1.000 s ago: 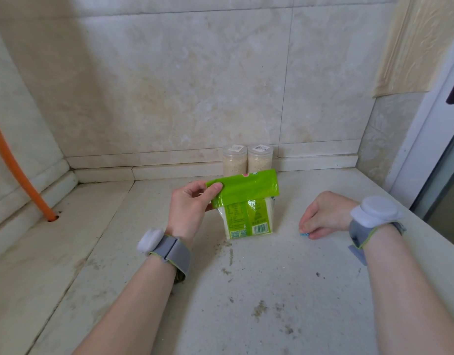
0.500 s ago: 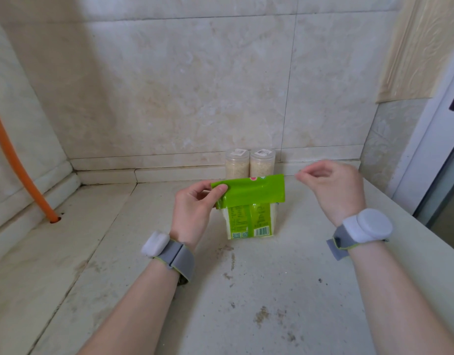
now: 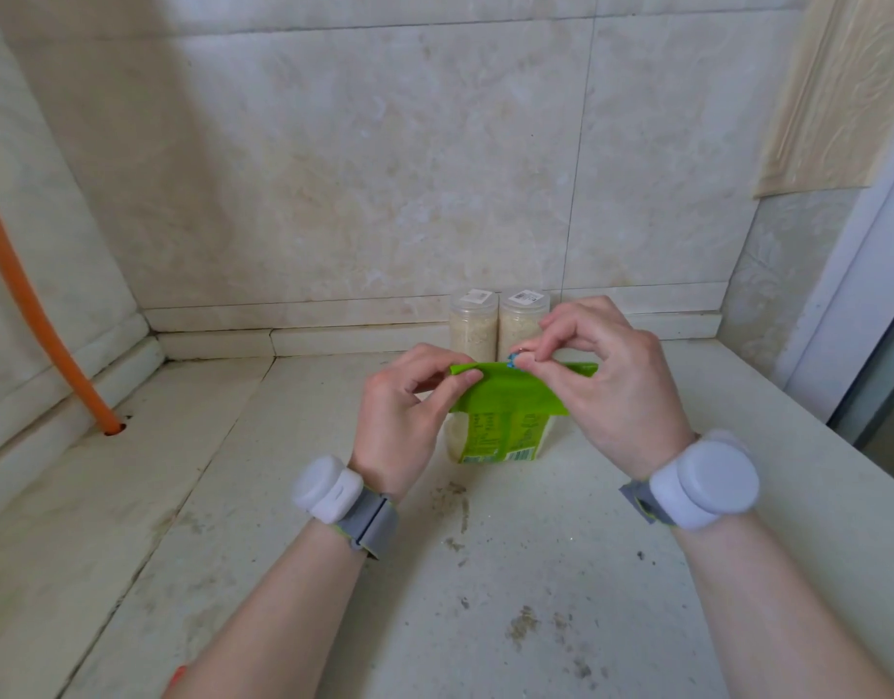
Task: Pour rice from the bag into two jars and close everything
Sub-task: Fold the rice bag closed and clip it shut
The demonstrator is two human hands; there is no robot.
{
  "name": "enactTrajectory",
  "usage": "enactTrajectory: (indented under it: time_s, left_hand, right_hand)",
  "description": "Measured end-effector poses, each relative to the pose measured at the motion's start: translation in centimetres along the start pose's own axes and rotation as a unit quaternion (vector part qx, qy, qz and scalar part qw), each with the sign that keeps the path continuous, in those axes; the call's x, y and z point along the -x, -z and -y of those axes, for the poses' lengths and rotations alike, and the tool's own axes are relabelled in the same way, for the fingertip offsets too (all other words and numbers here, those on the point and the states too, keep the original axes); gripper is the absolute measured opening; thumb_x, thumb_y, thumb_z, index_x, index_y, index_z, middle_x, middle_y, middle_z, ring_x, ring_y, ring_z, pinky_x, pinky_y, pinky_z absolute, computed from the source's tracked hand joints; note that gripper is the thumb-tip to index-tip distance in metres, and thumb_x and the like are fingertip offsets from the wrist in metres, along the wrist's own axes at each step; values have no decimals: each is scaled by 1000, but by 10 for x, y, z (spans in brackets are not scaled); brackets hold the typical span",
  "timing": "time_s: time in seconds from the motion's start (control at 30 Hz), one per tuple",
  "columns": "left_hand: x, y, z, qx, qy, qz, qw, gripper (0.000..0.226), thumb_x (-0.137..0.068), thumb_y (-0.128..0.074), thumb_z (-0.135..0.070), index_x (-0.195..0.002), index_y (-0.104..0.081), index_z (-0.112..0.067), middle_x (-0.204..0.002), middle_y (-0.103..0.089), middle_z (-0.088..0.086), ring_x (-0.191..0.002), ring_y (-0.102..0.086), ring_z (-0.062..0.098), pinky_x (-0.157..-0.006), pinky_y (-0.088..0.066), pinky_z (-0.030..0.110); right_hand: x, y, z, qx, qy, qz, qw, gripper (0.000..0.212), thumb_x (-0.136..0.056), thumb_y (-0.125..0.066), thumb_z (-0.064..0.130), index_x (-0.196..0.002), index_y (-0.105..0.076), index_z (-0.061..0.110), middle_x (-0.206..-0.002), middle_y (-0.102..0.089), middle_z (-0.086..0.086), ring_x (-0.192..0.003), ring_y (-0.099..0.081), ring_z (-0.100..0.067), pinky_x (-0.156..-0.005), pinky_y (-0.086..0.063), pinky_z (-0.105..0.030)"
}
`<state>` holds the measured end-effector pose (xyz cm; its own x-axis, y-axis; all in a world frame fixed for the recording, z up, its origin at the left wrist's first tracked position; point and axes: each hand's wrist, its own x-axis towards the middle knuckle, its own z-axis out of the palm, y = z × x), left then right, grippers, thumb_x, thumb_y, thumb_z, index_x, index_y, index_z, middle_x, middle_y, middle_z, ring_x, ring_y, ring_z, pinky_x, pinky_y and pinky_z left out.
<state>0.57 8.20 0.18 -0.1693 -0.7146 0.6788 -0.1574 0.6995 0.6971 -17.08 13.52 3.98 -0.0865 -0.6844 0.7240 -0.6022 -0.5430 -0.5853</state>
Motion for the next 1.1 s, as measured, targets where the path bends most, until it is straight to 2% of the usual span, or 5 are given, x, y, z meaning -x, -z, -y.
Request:
enactTrajectory:
  time_s: [0.23,0.63,0.83,0.93,1.1]
  left_hand:
    - [2,1,-1,11,14,9,1000,9,-82,-66,-29,-87,-73,-26,-82,-66,-6,-75,-63,12,-69,-55,34]
    - [3,-2,-6,67,48,-6,997,14,-82,-70,-13,-79,-73,-27,-78,-67,-3,-73,-62,12,-68,-53,39]
    - [0,-4,-6,121,129,-46,983,11,-83,-69,-9,-80,-74,-19,-70,-70,-10,-67,-61,2,-63,-50,17]
    - [1,-3,-4,116,133,-46,983,11,-82,-69,-11,-80,-74,-20,-73,-71,-7,-68,-61,4,-64,-50,18]
    - [1,-4,-4,114,122,-37,985,10,-81,-70,-12,-77,-74,-20,-76,-71,-3,-72,-62,8,-66,-52,24]
  right_hand:
    - [-1,4,0,37,33,26,998,20,-73,-79,4,-67,-63,12,-89,-59,-2,-83,-65,6,-79,-46,-3]
    - [-2,5,4,24,17,55,998,31,-74,-79,9,-67,-59,31,-88,-61,6,-79,-69,-2,-83,-48,-8]
    - [-1,-1,-1,-51,-30,11,998,11,-91,-63,18,-89,-64,28,-85,-74,10,-82,-70,0,-79,-49,-12]
    - [0,-3,-4,-46,-12,-13,999,22,-87,-65,9,-80,-63,30,-76,-70,11,-74,-68,-4,-76,-49,-13]
    - [0,-7,-9,-20,-11,30,999,15,-85,-67,8,-80,-71,22,-80,-67,9,-78,-65,-9,-76,-53,-22]
